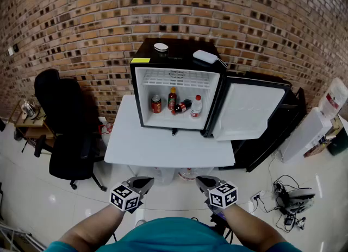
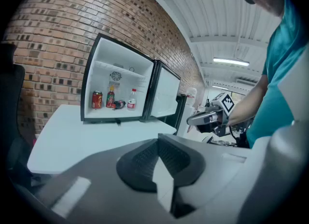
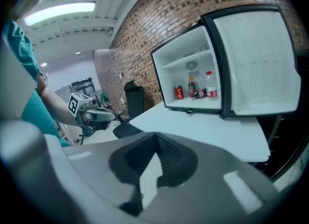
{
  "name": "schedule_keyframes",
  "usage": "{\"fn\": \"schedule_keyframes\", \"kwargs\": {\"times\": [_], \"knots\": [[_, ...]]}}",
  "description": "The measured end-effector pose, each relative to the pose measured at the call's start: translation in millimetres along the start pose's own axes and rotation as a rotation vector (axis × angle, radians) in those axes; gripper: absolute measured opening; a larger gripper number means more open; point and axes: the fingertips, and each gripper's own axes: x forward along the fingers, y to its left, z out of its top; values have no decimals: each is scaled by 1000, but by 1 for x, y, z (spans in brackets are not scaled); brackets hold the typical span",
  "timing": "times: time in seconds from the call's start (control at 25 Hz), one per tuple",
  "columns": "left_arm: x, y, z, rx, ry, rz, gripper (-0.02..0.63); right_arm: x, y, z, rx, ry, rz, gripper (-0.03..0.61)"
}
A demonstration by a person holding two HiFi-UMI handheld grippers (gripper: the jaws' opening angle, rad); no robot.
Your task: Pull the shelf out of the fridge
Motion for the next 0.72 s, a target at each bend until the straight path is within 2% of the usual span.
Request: {"fn": "schedule_keyframes", "kwargs": {"times": [0.2, 0.4, 0.56, 0.72], "knots": [[12, -4, 30, 41, -30, 44, 0, -13, -14, 19, -44, -11, 19, 3], [18, 2, 68, 41, -102, 93, 0, -14, -28, 52, -101, -32, 28, 3], [18, 19, 86, 73, -129, 77, 0, 6, -36, 74, -114, -45, 10, 3], [21, 60, 92, 81, -136, 26, 0, 40, -45, 95, -88, -67, -46, 3]]}}
